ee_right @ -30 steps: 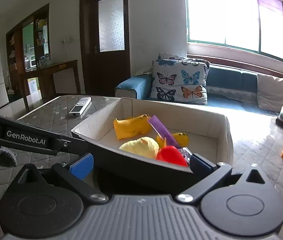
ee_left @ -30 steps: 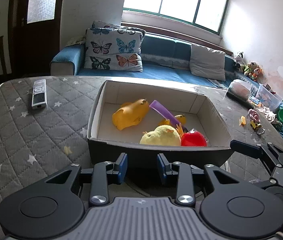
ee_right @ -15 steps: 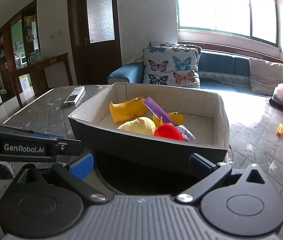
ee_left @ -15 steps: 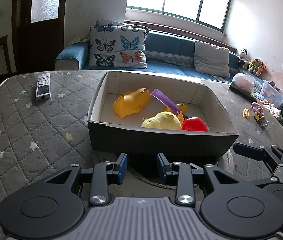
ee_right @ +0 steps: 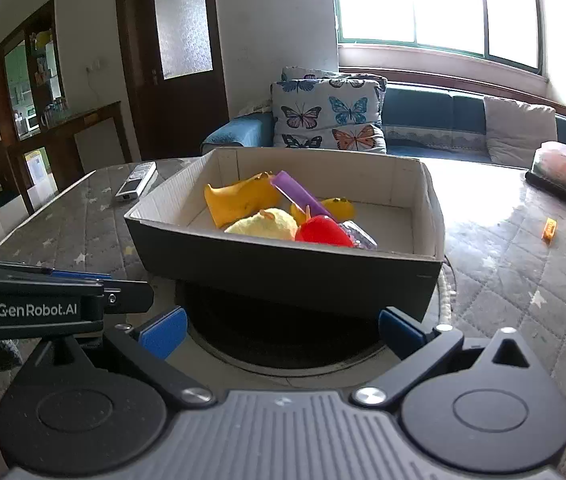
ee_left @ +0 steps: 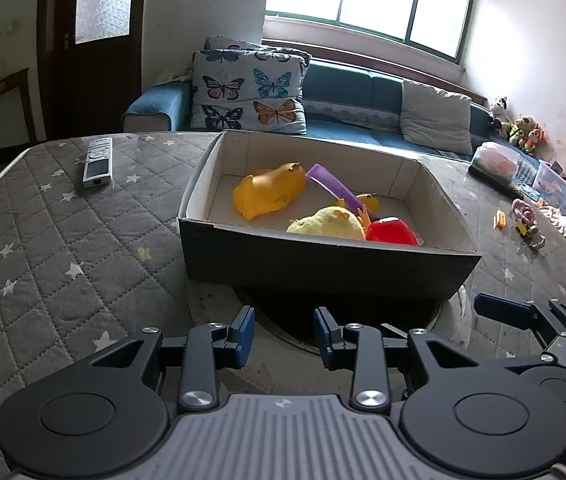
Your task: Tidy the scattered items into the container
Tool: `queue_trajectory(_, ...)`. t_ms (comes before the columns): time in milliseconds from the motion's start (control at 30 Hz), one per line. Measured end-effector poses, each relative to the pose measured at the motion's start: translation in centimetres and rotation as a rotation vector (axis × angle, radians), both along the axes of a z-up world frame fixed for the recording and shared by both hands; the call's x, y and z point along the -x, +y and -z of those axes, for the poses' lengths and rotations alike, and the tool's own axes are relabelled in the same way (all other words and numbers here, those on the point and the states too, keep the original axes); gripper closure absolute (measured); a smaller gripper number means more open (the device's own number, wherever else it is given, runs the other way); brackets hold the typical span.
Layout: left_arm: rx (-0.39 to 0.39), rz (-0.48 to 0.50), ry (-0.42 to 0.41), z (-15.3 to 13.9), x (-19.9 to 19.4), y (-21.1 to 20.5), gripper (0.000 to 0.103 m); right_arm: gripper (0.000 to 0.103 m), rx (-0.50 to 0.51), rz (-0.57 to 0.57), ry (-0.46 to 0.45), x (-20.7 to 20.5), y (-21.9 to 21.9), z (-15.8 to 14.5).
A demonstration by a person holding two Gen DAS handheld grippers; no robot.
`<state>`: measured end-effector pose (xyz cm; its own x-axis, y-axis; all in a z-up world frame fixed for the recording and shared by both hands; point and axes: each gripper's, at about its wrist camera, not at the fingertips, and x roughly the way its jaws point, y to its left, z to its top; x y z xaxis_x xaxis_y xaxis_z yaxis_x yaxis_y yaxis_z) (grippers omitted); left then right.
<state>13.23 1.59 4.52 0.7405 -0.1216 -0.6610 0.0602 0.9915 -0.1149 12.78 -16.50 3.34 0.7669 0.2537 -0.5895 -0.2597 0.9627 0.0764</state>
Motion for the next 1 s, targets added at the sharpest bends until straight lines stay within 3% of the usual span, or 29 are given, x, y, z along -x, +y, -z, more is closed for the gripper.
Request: queue_trajectory(1000,-0.050,-0.040,-0.004,0.9,0.5,-0.8,0.067,0.000,0.022,0.049,0.086,-0.4,-0.2,1.4)
